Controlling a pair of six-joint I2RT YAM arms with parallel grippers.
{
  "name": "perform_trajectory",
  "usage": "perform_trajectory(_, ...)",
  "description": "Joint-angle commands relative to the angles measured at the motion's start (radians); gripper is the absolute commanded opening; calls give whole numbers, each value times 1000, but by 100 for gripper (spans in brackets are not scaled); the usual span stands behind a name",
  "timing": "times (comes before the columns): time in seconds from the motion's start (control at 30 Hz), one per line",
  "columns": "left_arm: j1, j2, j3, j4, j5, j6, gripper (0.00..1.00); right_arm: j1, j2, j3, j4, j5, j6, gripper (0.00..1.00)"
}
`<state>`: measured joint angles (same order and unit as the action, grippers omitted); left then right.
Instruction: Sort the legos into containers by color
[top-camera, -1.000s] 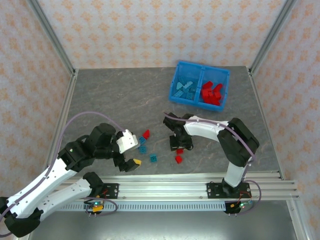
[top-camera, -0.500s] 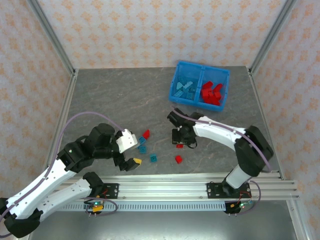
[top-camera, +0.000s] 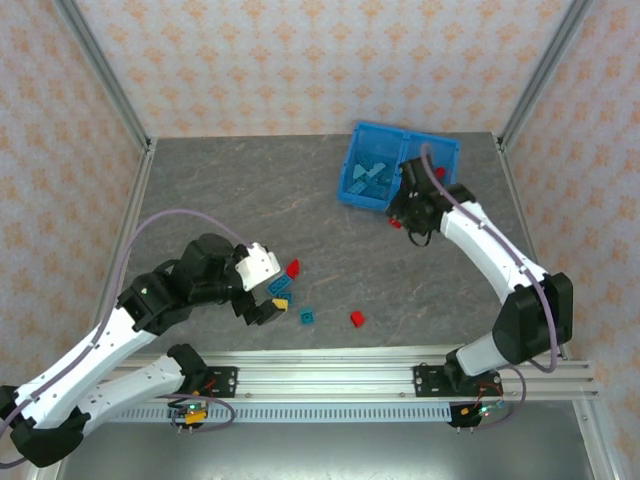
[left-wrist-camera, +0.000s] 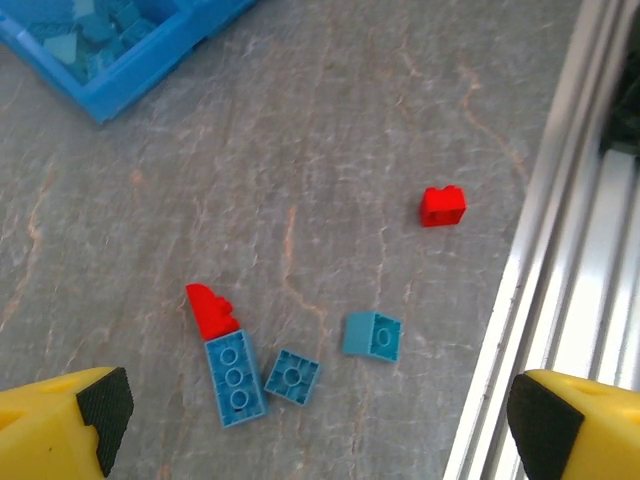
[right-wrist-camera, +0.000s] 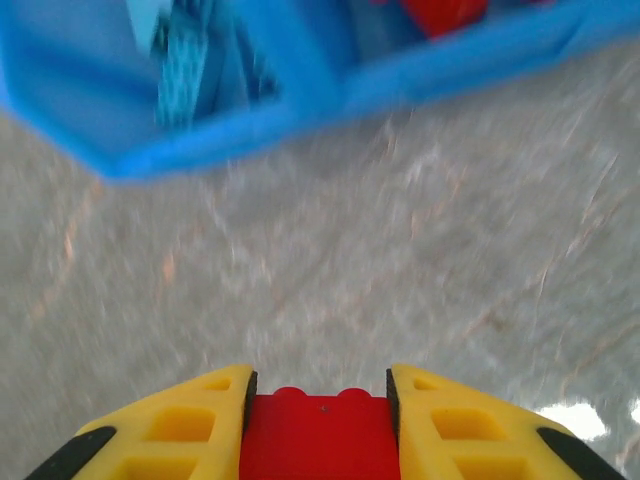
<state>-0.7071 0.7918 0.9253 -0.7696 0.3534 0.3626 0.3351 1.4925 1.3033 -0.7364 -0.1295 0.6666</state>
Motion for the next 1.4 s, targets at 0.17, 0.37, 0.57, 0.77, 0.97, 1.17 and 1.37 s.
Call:
perform_trajectory(0.17, -5, 9, 58, -9, -167, -9, 100, -173, 258, 264, 6, 41, 36, 34)
perform_trajectory(0.37, -4, -21, 54, -36, -212, -70, 100, -226, 510, 547, -77, 44, 7, 35)
perform_trajectory(0.57, -2, 8, 52, 27, -276, -282, 100, -251, 670, 735, -92, 57, -9, 41)
perform_trajectory(0.77, 1, 151, 120, -59, -491, -563, 100, -261, 706, 788, -77, 64, -37, 69)
perform_trajectory(0.97, 11, 293, 220, -146, -507, -547, 100, -263, 653, 737, -144, 35, -99, 81)
perform_trajectory(1.17, 28, 313, 181, -111, -509, -589, 100, -263, 440, 460, -54, 6, -160, 83)
perform_trajectory(1.37, 123, 374, 142, -131, -436, -685, 100, -247, 146, 194, 6, -232, -208, 84)
